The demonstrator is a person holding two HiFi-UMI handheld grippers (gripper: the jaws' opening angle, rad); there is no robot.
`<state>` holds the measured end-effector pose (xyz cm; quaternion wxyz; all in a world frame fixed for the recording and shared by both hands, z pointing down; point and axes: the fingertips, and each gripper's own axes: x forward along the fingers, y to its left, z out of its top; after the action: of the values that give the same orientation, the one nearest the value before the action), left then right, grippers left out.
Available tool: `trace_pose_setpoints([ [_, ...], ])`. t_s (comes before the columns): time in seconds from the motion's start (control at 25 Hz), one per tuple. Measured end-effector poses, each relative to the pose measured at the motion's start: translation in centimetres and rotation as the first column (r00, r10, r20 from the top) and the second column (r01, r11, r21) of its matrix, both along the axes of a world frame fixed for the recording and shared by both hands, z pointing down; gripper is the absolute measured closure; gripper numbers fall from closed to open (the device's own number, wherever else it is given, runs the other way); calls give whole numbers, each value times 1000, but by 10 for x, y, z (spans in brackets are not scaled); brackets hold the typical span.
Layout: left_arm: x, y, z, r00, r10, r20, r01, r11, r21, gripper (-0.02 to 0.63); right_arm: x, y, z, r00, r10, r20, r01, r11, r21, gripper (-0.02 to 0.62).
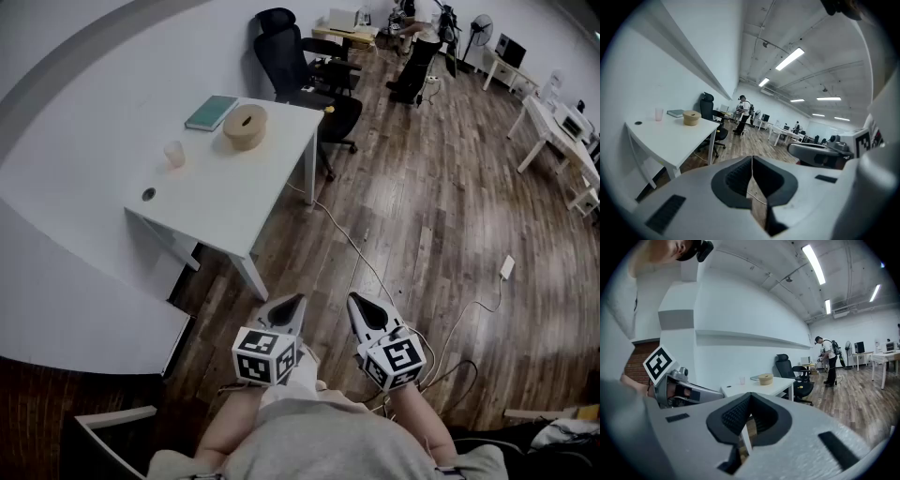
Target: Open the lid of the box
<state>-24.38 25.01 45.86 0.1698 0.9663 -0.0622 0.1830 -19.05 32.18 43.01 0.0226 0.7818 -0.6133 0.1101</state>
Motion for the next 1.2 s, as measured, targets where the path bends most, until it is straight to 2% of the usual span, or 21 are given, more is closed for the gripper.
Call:
trace_pose_setpoints([
  [0.24, -47, 29, -11, 998, -67, -11, 67, 998, 15, 597, -41, 43, -21, 1000, -9, -15, 10, 998, 55, 598],
  [0.56, -80, 36, -20, 996, -81, -26, 82, 996, 41, 597, -71, 57, -34, 1000, -2, -16, 4, 995, 101, 598],
  [0.8, -89, 45, -21, 997, -75, -34, 76, 997, 21, 598, -77, 65, -39, 1000, 4, -23, -1, 994, 109, 598],
  [1.0, -84, 48, -23, 996, -79, -43, 79, 997, 7, 598, -72, 69, -38, 1000, 9, 15, -11, 992, 124, 598],
  [1.2, -80, 53, -24, 995, -88, -54, 89, 996, 8, 598, -70, 73, -34, 1000, -7, 8, 6, 994, 113, 597],
])
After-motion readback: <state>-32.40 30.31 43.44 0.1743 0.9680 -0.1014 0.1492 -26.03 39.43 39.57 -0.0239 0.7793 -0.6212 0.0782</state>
